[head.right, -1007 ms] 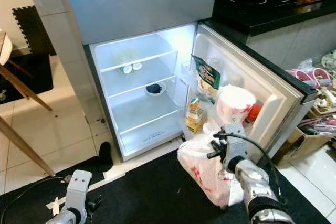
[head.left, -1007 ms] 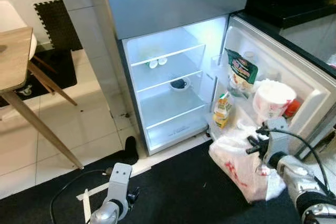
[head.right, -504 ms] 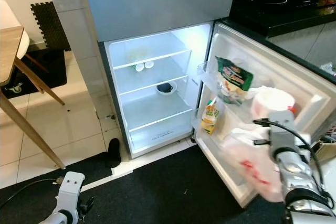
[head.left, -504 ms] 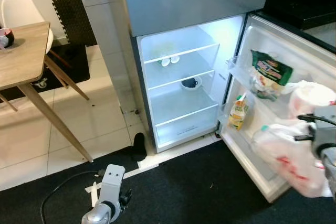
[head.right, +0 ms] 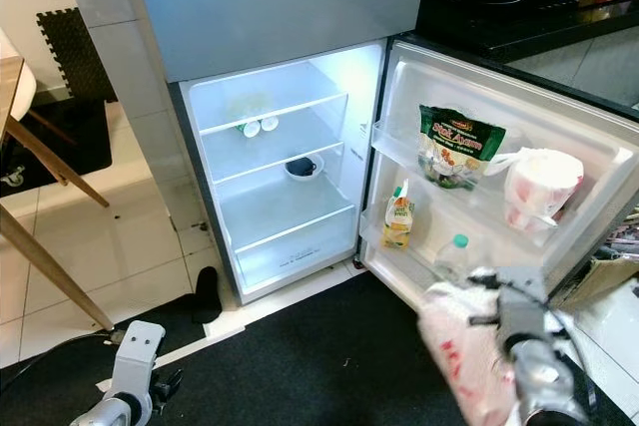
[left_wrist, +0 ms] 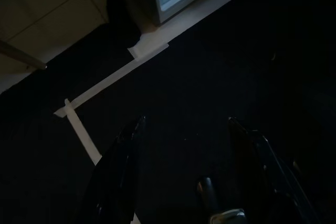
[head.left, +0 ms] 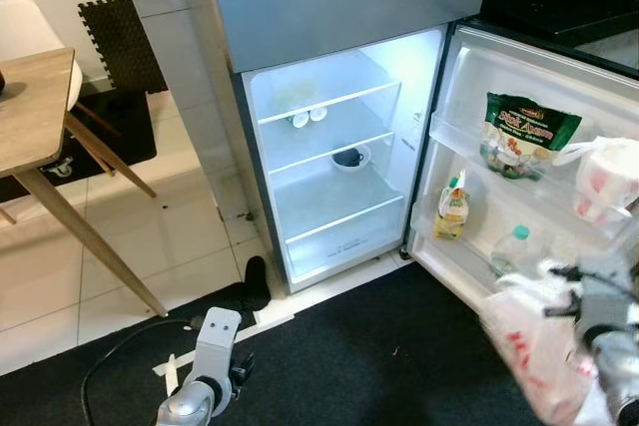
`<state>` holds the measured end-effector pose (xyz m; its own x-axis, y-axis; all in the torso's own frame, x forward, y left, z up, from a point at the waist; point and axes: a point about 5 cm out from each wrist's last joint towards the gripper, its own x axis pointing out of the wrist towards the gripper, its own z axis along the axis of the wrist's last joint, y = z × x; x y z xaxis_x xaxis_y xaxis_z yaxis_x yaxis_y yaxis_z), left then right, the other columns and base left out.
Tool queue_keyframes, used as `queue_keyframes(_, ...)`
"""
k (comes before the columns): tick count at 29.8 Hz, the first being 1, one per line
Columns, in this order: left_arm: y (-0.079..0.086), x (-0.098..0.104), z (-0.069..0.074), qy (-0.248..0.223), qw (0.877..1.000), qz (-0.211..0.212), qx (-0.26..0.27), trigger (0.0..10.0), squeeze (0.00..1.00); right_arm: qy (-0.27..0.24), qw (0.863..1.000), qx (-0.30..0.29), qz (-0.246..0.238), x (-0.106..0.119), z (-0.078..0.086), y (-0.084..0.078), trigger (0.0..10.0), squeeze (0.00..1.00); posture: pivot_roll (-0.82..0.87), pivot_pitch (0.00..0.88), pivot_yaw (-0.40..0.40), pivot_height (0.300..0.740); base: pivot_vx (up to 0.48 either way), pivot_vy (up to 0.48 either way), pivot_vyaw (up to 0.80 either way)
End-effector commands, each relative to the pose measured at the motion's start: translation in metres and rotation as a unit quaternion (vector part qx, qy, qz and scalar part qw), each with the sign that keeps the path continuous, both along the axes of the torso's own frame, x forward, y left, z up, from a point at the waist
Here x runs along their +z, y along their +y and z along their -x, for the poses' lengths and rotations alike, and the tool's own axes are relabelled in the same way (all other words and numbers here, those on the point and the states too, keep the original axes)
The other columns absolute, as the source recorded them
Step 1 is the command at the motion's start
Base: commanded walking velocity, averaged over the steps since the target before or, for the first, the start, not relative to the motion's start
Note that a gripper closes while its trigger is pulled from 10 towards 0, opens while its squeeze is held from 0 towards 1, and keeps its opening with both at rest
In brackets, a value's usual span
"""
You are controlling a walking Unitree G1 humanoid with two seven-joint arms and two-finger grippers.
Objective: Restocking fridge
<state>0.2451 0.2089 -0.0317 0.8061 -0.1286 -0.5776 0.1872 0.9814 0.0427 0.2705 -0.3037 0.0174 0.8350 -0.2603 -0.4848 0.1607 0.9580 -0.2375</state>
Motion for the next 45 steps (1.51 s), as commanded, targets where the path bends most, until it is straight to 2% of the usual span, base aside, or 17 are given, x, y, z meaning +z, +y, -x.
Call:
queue_keyframes(1,-0.001,-0.005,0.005,0.013,1.0,0.004,0.007,10.0,0.0,-0.017,1.0,0.004,-0.011,0.001,-0.001,0.003,10.0,0.0,-0.08,0.082,0.023,0.74,0.0,0.0,0.0)
queue_keyframes(2,-0.008,-0.007,0.004,0.02,1.0,0.008,0.019,10.0,0.0,-0.013,0.999,0.009,-0.051,-0.012,0.003,0.021,10.0,0.0,-0.08,0.076,0.013,0.74,0.0,0.0,0.0)
queue_keyframes(3,-0.012,-0.008,0.004,0.02,1.0,0.009,0.022,10.0,0.0,-0.01,0.998,0.007,-0.06,-0.017,0.006,0.026,10.0,0.0,-0.07,0.069,0.006,0.74,0.0,0.0,0.0)
queue_keyframes(10,-0.024,-0.009,0.001,0.021,0.999,0.008,0.026,10.0,0.0,0.006,0.998,0.018,-0.064,-0.027,0.012,0.036,10.0,0.0,-0.07,0.058,-0.009,0.74,0.0,0.0,0.0)
queue_keyframes(11,-0.033,-0.005,-0.005,0.003,0.999,0.03,0.043,10.0,0.0,0.023,0.997,0.046,-0.059,-0.033,0.015,0.045,10.0,0.0,-0.06,0.042,-0.028,0.74,0.0,0.0,0.0)
queue_keyframes(14,-0.035,-0.004,-0.007,-0.002,0.998,0.036,0.05,10.0,0.0,0.028,0.996,0.052,-0.06,-0.035,0.016,0.048,10.0,0.0,-0.06,0.039,-0.03,0.74,0.0,0.0,0.0)
queue_keyframes(15,-0.035,-0.005,-0.006,-0.005,0.998,0.032,0.061,10.0,0.0,0.045,0.995,0.066,-0.059,-0.041,0.02,0.055,10.0,0.0,-0.05,0.017,-0.042,0.74,0.0,0.0,0.0)
queue_keyframes(18,-0.036,-0.006,-0.005,-0.002,0.998,0.034,0.061,10.0,0.0,0.06,0.994,0.075,-0.059,-0.047,0.026,0.059,10.0,0.0,-0.05,0.005,-0.052,0.74,0.0,0.0,0.0)
queue_keyframes(20,-0.039,-0.008,-0.002,-0.005,0.997,0.037,0.062,10.0,0.0,0.097,0.989,0.091,-0.057,-0.059,0.039,0.066,10.0,0.0,-0.04,0.016,-0.057,0.74,0.0,0.0,0.0)
queue_keyframes(23,-0.04,-0.012,0.004,0.005,0.997,0.036,0.063,10.0,0.0,0.121,0.986,0.092,-0.064,-0.069,0.052,0.069,10.0,0.0,-0.03,0.007,-0.063,0.74,0.0,0.0,0.0)
queue_keyframes(29,-0.033,-0.017,0.009,0.026,0.997,0.004,0.074,10.0,0.0,0.127,0.986,0.079,-0.072,-0.074,0.06,0.072,10.0,0.0,-0.02,0.003,-0.061,0.74,0.0,0.0,0.0)
queue_keyframes(35,-0.026,-0.016,0.01,0.021,0.997,-0.001,0.069,10.0,0.0,0.124,0.986,0.073,-0.082,-0.077,0.063,0.078,10.0,0.0,-0.03,0.002,-0.034,0.74,0.04,0.0,0.0)
queue_keyframes(45,-0.027,-0.012,0.005,0.012,0.998,-0.001,0.059,10.0,0.0,0.114,0.987,0.071,-0.085,-0.076,0.061,0.08,10.0,0.0,-0.04,0.0,-0.009,0.74,0.279,0.0,0.0)
